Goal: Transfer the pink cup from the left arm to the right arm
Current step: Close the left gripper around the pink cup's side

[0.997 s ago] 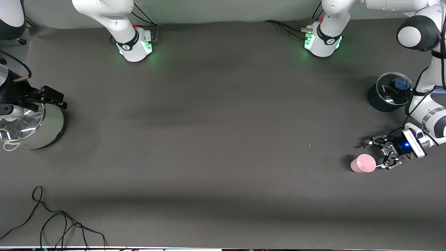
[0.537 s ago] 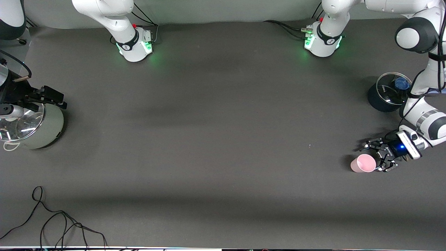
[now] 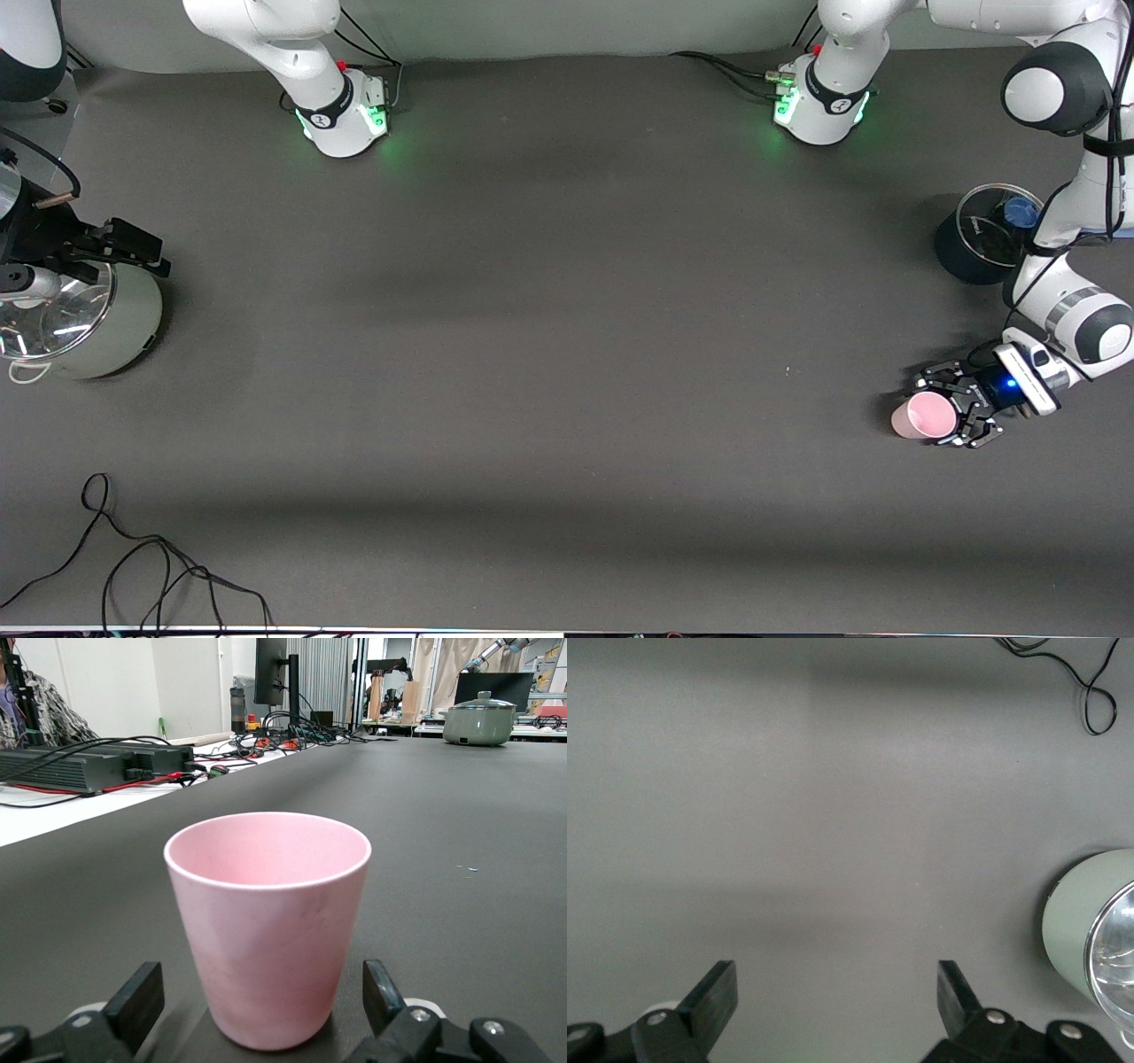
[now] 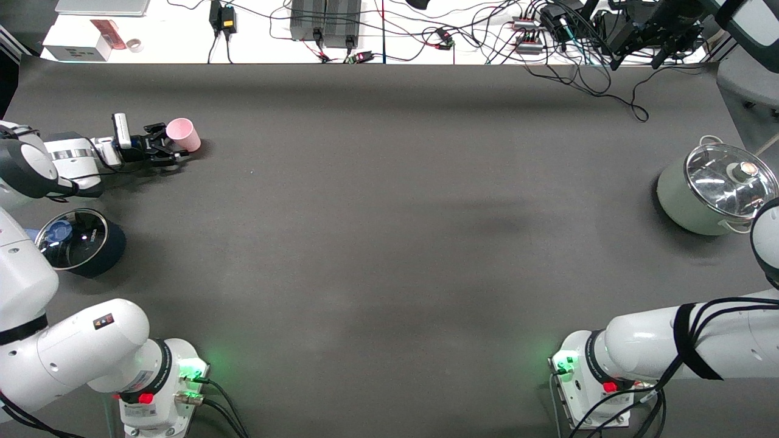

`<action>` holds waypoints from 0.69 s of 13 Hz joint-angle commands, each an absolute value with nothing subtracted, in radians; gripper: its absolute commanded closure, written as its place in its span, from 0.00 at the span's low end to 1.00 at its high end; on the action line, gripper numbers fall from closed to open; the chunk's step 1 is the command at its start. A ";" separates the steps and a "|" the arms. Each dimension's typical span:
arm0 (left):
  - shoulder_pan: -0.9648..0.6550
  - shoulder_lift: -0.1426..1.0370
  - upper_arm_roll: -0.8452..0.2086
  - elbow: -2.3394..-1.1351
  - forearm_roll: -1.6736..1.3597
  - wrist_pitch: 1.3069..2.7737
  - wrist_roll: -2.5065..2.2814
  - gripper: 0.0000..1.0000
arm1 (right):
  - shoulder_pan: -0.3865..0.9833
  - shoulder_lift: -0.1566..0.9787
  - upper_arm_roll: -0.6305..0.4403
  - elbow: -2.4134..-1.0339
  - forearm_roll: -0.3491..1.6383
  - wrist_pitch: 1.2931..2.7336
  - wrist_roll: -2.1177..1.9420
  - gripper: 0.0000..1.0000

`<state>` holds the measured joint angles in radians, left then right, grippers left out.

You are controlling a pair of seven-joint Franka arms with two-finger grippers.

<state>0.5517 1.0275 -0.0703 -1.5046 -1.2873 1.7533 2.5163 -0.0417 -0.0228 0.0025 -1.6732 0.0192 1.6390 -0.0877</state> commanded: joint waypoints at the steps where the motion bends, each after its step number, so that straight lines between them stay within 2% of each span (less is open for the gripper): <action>1: 0.545 1.029 -0.072 -1.511 -1.304 1.769 2.537 0.00 | -0.046 -0.017 0.003 -1.655 0.029 1.624 -0.087 0.00; 4: 0.545 1.029 -0.072 -1.511 -1.304 1.769 2.536 0.00 | -0.046 -0.017 0.003 -1.655 0.029 1.624 -0.087 0.00; 5: 0.545 1.029 -0.074 -1.511 -1.304 1.769 2.537 0.04 | -0.046 -0.017 0.003 -1.655 0.029 1.624 -0.087 0.00; 7: 0.545 1.029 -0.074 -1.511 -1.304 1.769 2.539 0.49 | -0.046 -0.017 0.003 -1.655 0.029 1.624 -0.087 0.00; 9: 0.545 1.029 -0.074 -1.513 -1.305 1.769 2.539 0.71 | -0.046 -0.017 0.003 -1.657 0.029 1.624 -0.087 0.00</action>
<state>0.5481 1.0275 -0.0731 -1.5081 -1.2877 1.7606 2.5167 -0.0417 -0.0228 0.0025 -1.6732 0.0192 1.6390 -0.0878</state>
